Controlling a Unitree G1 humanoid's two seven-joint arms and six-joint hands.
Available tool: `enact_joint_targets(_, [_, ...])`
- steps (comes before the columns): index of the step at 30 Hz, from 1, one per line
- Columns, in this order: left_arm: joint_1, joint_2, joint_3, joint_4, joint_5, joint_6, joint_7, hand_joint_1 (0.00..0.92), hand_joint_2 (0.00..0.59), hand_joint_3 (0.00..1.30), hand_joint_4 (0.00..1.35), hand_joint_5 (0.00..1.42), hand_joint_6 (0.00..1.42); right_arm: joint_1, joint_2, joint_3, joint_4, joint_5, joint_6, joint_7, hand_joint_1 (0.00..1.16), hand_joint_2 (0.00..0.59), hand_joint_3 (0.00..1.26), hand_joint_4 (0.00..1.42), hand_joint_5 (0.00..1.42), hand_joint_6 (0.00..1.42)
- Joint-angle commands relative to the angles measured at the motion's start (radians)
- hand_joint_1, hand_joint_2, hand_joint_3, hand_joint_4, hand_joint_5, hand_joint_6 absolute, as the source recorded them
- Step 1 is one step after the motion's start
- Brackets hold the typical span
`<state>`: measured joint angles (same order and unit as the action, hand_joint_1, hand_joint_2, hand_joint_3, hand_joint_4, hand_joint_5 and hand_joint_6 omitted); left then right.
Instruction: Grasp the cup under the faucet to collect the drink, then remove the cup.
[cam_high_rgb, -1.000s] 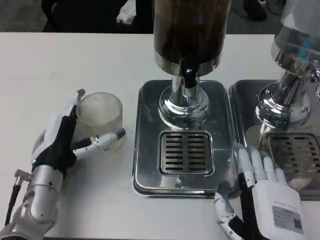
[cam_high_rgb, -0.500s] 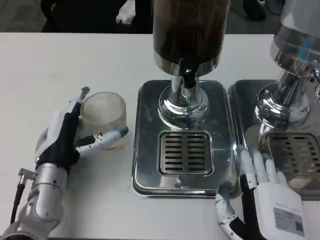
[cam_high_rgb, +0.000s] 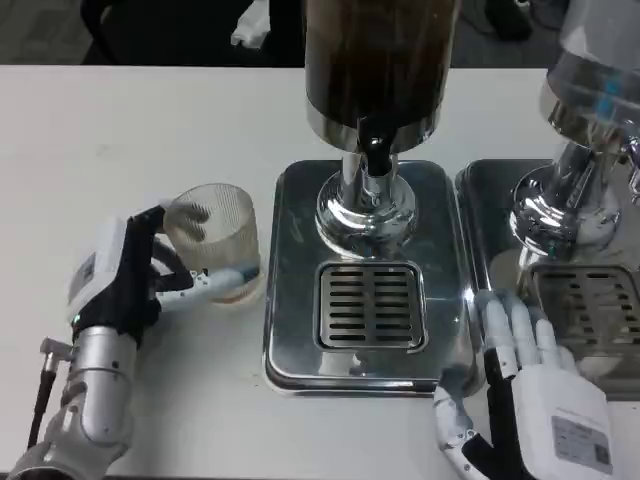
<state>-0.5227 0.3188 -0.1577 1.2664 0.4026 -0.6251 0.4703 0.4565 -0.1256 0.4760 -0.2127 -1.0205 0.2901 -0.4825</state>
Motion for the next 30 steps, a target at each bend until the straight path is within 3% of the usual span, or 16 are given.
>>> enact_joint_targets(1, [-0.004,-0.004,-0.008,0.001,0.013,0.003,0.052,0.715,0.000,0.89,0.97,1.08,1.22,0.005,0.006,-0.007,-0.012,-0.002,0.004,-0.001,0.16,0.536,0.03,0.00,0.00,0.08])
enact_joint_targets(8, [-0.003,0.001,-0.015,-0.003,0.020,-0.002,0.096,0.715,0.000,0.94,1.04,1.15,1.31,0.003,0.006,-0.007,-0.006,0.001,0.000,-0.004,0.15,0.538,0.03,0.00,0.00,0.08])
enact_joint_targets(30, [0.007,0.005,-0.054,-0.040,0.066,-0.078,0.140,0.699,0.000,0.94,1.04,1.16,1.35,-0.013,0.002,-0.019,0.005,0.014,-0.010,-0.002,0.14,0.539,0.03,0.00,0.00,0.09])
